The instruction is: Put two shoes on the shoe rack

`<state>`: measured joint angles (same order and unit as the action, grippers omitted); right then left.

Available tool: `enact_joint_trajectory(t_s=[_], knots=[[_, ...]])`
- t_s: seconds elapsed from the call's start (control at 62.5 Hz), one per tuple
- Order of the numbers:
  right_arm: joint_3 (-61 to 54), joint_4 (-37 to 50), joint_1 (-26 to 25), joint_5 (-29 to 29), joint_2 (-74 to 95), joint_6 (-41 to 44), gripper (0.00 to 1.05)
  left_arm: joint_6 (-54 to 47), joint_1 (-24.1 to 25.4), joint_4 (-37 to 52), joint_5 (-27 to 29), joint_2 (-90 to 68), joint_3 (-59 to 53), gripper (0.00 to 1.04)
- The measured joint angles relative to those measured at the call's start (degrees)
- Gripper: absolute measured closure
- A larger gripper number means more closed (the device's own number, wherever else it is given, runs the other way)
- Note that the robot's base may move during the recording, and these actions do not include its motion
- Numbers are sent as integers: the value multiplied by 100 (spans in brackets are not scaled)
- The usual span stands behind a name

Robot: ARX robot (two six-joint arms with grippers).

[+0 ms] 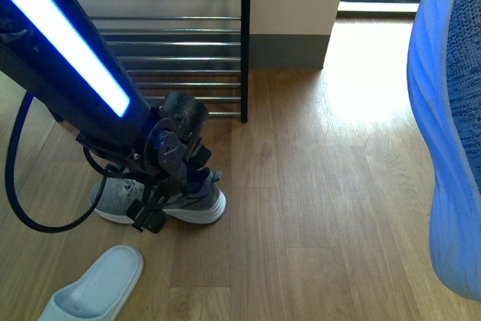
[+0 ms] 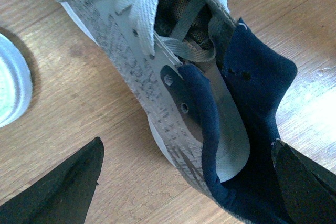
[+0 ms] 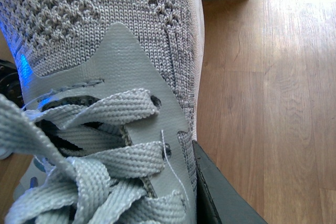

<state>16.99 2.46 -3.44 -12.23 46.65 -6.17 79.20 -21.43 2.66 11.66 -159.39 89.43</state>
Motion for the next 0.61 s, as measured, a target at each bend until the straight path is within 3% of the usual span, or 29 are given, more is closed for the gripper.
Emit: enact_joint_trajectory(t_s=[0.336,0.608], knots=[[0,0,0,0,0,0,103,151,-116,-369,-7,-391,590,9],[0,0,0,0,0,0,103,225,-186,142,-11,-125,-39,9]])
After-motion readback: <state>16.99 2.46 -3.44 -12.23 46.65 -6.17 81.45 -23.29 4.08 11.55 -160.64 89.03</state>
